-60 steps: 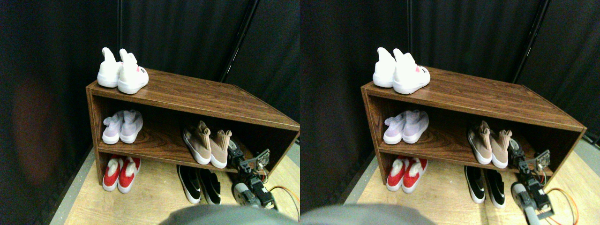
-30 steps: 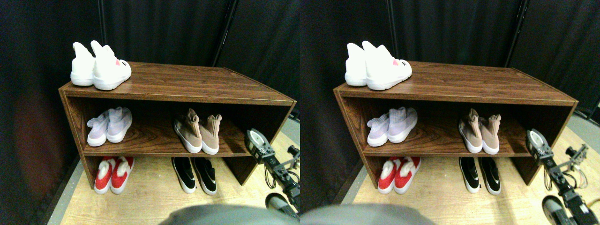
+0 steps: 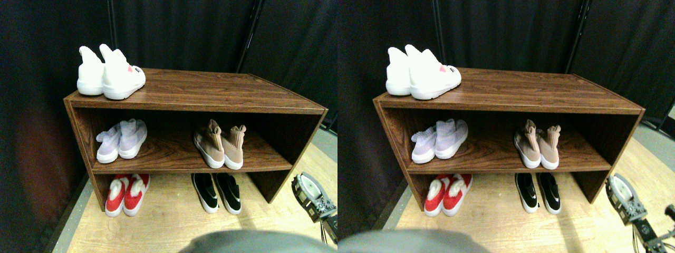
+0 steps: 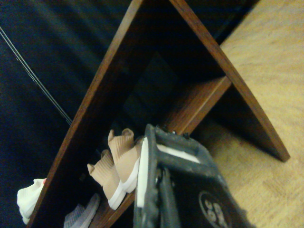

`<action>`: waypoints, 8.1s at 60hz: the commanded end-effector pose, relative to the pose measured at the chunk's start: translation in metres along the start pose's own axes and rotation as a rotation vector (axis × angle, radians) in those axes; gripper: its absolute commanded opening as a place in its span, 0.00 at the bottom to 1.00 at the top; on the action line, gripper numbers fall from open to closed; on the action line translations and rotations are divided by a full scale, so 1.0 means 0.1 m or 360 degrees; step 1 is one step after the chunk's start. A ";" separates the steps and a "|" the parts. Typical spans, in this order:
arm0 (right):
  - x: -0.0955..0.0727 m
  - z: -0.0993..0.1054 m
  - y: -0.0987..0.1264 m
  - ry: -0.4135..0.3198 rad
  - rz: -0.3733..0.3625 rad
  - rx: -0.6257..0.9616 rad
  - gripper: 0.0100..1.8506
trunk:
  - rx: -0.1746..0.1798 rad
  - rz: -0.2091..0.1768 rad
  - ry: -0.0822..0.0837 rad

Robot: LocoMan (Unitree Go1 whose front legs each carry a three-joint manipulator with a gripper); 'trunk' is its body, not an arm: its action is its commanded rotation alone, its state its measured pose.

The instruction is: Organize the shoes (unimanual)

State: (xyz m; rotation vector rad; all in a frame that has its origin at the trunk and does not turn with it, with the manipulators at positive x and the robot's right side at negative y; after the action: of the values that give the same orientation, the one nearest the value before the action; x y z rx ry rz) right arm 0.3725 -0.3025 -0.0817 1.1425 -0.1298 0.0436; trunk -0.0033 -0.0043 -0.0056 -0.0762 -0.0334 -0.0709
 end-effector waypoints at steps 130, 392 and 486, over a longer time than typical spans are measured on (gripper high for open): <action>0.97 -0.89 -1.29 -0.0044 -0.0578 0.0549 0.03 | -0.0116 0.0204 0.0150; 0.04 -0.50 0.22 0.0219 0.0084 0.0250 0.03 | -0.0068 0.0064 -0.0058; 0.56 -0.68 0.10 0.0145 -0.0143 0.0168 0.92 | -0.0067 0.0083 -0.0056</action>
State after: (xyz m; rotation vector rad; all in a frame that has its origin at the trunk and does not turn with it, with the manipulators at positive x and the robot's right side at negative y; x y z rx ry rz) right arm 0.4286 -0.2384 -0.0937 1.2463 0.0202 0.0304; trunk -0.0043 -0.0040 -0.0040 -0.1034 -0.0897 -0.0309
